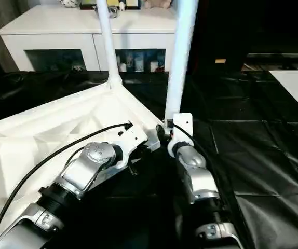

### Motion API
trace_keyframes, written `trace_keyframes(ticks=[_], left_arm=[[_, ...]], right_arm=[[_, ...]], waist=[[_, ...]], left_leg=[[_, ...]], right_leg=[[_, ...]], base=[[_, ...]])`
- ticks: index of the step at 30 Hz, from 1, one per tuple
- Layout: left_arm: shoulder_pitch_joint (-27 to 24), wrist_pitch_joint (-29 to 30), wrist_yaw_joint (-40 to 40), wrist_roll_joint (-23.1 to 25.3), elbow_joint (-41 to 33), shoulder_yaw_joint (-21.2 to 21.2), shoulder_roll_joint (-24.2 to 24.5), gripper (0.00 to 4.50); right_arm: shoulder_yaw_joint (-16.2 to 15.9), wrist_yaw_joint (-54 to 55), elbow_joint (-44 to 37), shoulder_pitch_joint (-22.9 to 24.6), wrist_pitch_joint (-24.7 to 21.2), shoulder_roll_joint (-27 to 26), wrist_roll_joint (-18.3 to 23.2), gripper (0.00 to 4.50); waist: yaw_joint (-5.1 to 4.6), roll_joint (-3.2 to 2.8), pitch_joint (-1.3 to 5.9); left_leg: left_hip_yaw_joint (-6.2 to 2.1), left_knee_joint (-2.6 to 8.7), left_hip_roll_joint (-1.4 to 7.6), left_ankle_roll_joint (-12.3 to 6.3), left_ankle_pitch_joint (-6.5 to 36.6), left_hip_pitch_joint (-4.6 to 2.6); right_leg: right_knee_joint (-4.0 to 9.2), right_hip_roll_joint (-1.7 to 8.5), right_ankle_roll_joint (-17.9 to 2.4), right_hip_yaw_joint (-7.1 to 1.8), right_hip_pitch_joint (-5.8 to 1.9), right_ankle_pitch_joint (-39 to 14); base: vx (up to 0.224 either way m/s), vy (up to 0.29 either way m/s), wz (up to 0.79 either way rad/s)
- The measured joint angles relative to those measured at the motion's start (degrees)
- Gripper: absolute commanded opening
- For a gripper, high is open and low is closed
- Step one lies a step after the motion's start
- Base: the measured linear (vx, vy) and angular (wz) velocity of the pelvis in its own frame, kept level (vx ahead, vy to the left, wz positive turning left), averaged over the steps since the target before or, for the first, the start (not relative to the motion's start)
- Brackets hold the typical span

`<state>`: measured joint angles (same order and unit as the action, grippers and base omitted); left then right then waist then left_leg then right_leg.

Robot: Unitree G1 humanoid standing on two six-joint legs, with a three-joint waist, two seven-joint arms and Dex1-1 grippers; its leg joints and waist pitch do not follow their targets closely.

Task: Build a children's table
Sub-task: Rotate leg to tighten

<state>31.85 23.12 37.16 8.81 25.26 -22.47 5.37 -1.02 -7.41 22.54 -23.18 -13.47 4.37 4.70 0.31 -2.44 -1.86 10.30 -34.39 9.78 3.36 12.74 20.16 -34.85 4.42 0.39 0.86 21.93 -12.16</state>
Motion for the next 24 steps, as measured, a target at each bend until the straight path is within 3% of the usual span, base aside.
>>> trace_keyframes(ticks=[7,13,17,24], left_arm=[[-0.8,-2.9,4.9,-0.4,-2.0,-1.0,2.8,0.00],[-4.5,-11.9,24.2,-6.5,-7.8,-2.5,16.1,0.00],[-4.6,-12.6,30.9,-7.6,-8.2,-2.5,18.5,0.00],[-4.7,-13.5,32.6,-8.1,-8.3,-3.0,19.3,0.00]], right_arm=[[-2.1,-8.4,-5.2,0.7,0.1,5.6,0.4,3.88],[-6.5,-37.7,-18.9,11.3,-2.4,23.5,9.1,3.88],[-8.7,-44.6,-21.5,12.6,-3.3,25.6,10.4,3.88],[-11.3,-47.5,-21.9,13.2,-4.0,27.7,9.6,3.71]], waist=[[0.71,-0.11,-0.06],[1.86,-0.23,-0.06],[1.80,-0.32,-0.04],[1.68,-0.35,-0.06]], left_leg=[[0.00,0.23,0.07,0.02,0.0,0.16],[-0.06,0.63,0.16,-0.34,-0.2,0.24],[0.00,0.58,0.11,-0.41,-0.1,0.27],[0.03,0.57,0.11,-0.37,-0.1,0.22]], right_leg=[[0.06,-0.04,0.2,0.07,0.07,-0.1],[0.49,-0.16,0.4,0.14,0.05,-0.3],[0.56,-0.09,0.4,0.11,0.04,-0.4],[0.58,-0.09,0.3,0.07,0.01,-0.4]], base=[[0.000,0.000,0.00],[0.020,-0.001,0.01],[0.014,-0.001,0.01],[0.000,0.000,0.00]])
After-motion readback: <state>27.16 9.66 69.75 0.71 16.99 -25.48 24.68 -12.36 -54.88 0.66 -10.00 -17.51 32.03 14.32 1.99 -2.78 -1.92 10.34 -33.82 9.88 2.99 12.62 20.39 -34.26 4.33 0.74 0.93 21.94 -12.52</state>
